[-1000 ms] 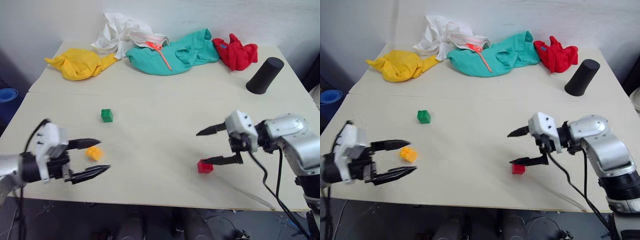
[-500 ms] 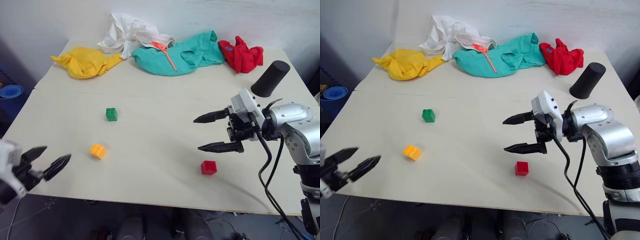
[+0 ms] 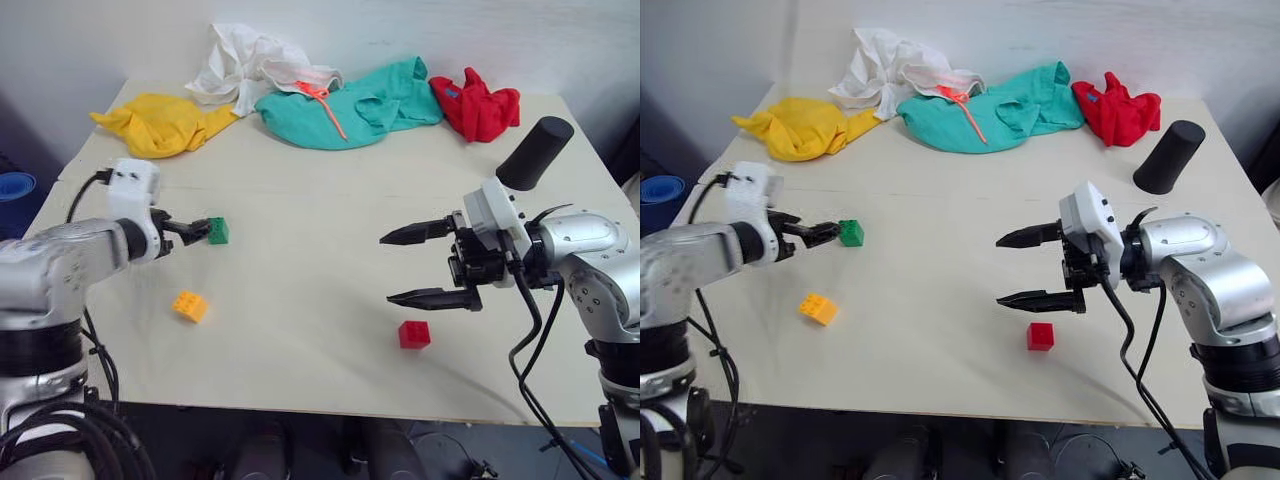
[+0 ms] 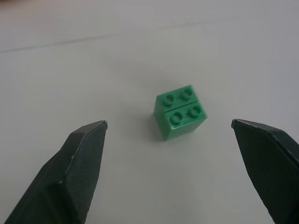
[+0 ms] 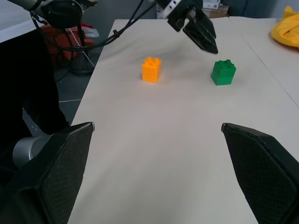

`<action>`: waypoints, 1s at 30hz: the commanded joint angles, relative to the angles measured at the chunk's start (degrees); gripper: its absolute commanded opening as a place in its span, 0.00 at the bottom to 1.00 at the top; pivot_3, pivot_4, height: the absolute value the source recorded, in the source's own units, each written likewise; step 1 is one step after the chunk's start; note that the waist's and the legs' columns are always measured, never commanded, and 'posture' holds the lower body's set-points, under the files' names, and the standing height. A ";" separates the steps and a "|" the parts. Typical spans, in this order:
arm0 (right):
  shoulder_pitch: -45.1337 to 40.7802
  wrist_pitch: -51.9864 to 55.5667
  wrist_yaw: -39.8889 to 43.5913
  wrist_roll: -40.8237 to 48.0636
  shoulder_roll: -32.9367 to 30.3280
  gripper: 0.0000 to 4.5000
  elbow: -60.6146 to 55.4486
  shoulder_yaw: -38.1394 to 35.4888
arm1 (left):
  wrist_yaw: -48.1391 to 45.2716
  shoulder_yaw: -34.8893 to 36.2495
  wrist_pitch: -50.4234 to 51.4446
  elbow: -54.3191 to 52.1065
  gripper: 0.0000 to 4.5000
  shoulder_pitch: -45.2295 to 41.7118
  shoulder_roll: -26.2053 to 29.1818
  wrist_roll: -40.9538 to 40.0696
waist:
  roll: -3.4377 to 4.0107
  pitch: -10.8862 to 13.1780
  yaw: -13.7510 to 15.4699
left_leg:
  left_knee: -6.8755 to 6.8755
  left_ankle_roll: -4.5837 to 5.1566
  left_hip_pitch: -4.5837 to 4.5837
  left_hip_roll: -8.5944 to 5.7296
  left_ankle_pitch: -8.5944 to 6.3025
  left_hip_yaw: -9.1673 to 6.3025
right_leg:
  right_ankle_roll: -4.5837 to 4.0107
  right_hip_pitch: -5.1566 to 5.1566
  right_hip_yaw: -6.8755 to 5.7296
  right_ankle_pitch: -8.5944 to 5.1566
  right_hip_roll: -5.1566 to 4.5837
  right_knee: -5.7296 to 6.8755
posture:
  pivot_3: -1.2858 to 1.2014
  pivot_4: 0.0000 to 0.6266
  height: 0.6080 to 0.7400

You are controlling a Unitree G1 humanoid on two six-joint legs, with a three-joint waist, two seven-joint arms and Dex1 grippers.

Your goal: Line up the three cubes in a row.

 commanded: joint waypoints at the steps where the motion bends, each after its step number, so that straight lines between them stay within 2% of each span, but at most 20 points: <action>1: 0.05 0.48 -1.65 2.37 0.52 0.99 -3.66 -1.57 | 1.30 -1.69 -2.72 8.65 1.00 -6.02 -3.81 3.91 | -0.04 0.02 0.16 | 0.03 0.01 -0.01 -0.01 0.00 0.00 | 0.00 0.00 0.00 0.00 0.00 0.02 | 0.52 0.24 1.00; 8: 2.02 1.42 -4.13 4.32 0.69 0.99 -6.67 -2.01 | 0.25 -2.72 -6.67 20.36 1.00 -12.09 -9.11 7.58 | -0.11 0.06 0.39 | 0.06 -0.01 -0.07 -0.03 0.02 0.01 | 0.04 -0.02 -0.03 0.02 0.00 0.00 | 0.52 0.24 1.00; 15: 2.92 1.23 -5.38 4.80 0.44 0.99 -6.75 -2.30 | -0.09 -2.67 -8.71 24.67 1.00 -14.00 -10.97 10.28 | -0.14 0.08 0.70 | 0.09 -0.04 -0.05 -0.06 0.05 0.01 | 0.04 -0.02 -0.03 0.02 -0.01 0.08 | 0.52 0.24 1.00; 19: 3.54 0.97 -5.64 4.69 0.29 1.00 -6.92 -2.25 | -0.90 -2.64 -9.64 25.55 0.80 -14.08 -11.17 11.45 | -0.14 0.08 0.83 | 0.09 -0.04 -0.06 -0.07 0.05 0.01 | 0.04 -0.03 -0.03 0.02 -0.01 0.07 | 0.52 0.24 1.00; 22: 4.08 0.87 -5.79 4.66 0.19 1.00 -7.18 -2.28 | -1.12 -2.47 -9.79 25.67 0.58 -13.79 -11.17 11.96 | -0.14 0.08 0.97 | 0.09 -0.04 -0.05 -0.07 0.05 0.01 | 0.04 -0.03 -0.03 0.02 -0.01 0.07 | 0.52 0.24 1.00; 26: 4.26 0.91 -6.09 4.75 0.26 1.00 -7.46 -2.22 | -1.73 -2.90 -9.64 25.08 0.34 -13.42 -10.95 12.83 | -0.14 0.08 1.19 | 0.09 -0.04 -0.05 -0.07 0.05 0.01 | 0.05 -0.03 -0.03 0.02 -0.01 0.07 | 0.52 0.24 1.00; 30: 4.83 0.56 -5.96 4.49 0.06 1.00 -7.43 -2.26 | -2.20 -2.82 -9.40 24.69 0.34 -13.40 -11.07 13.51 | -0.14 0.08 1.24 | 0.09 -0.04 -0.05 -0.08 0.05 0.01 | 0.05 -0.02 -0.03 0.03 -0.01 0.06 | 0.52 0.24 1.00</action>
